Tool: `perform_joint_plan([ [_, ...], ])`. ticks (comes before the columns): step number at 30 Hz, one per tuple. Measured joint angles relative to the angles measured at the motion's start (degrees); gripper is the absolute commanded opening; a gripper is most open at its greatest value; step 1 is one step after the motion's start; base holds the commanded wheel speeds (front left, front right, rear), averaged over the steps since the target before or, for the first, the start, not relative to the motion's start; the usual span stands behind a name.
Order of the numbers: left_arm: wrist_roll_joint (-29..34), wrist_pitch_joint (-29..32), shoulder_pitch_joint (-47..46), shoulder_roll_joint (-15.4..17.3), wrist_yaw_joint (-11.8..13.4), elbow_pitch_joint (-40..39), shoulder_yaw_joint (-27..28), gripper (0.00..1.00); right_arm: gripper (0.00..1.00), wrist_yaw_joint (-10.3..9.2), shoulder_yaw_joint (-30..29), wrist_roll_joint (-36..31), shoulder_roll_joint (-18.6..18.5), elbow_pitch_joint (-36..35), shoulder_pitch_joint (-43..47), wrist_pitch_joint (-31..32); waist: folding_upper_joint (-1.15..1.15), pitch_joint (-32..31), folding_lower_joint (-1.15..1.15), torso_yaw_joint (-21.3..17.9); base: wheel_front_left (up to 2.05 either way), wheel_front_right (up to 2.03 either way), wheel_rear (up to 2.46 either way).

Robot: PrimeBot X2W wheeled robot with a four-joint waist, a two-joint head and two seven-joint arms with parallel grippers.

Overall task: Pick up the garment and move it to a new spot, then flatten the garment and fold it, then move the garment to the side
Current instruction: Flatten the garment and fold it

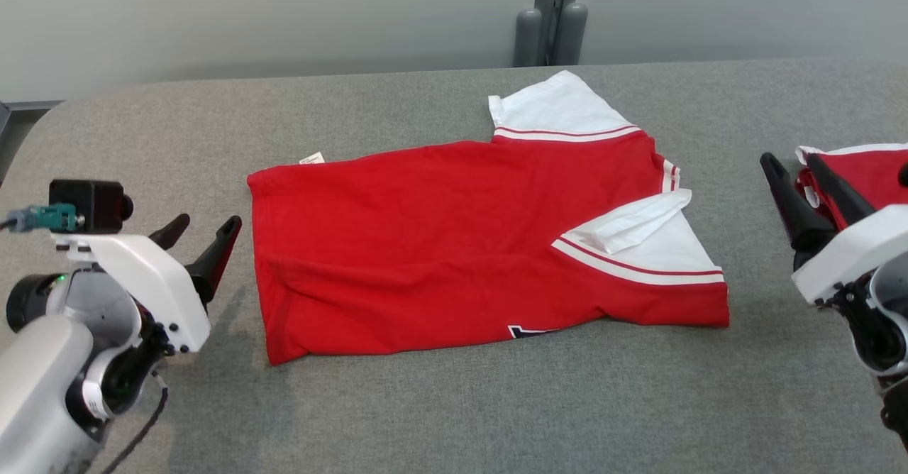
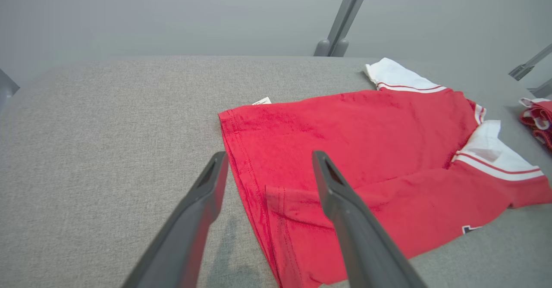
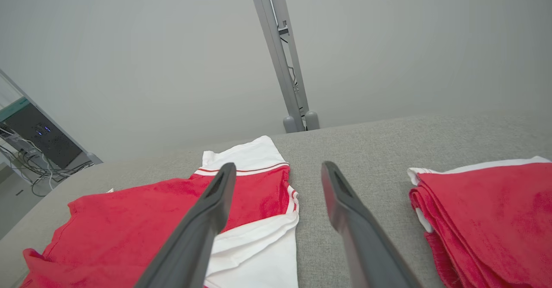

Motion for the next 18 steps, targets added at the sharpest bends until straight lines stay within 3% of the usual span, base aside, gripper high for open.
perform_joint_plan([
  [5, 1.82, -10.82, 7.5, -1.58, 4.79, -3.48, 2.02, 1.0, 1.0, 0.0, -2.79, -2.53, 3.37, 2.07, 5.38, -4.09, 0.0, -1.23, 0.0, 0.3, 0.0, 0.0, 0.0],
  [12, 4.95, -21.08, 16.78, -3.75, 11.01, -6.55, 2.23, 1.0, 1.0, 0.0, -3.09, -3.61, 7.28, 4.54, 10.38, -2.78, 0.0, -1.45, 0.0, 0.05, 0.0, 0.0, 0.0],
  [18, 5.47, -25.32, 19.67, -7.86, 12.14, -5.5, 1.24, 1.0, 1.0, 0.0, -3.92, -4.19, 9.73, 9.68, 10.91, -0.71, 0.0, -0.75, 0.0, 0.3, 0.0, 0.0, 0.0],
])
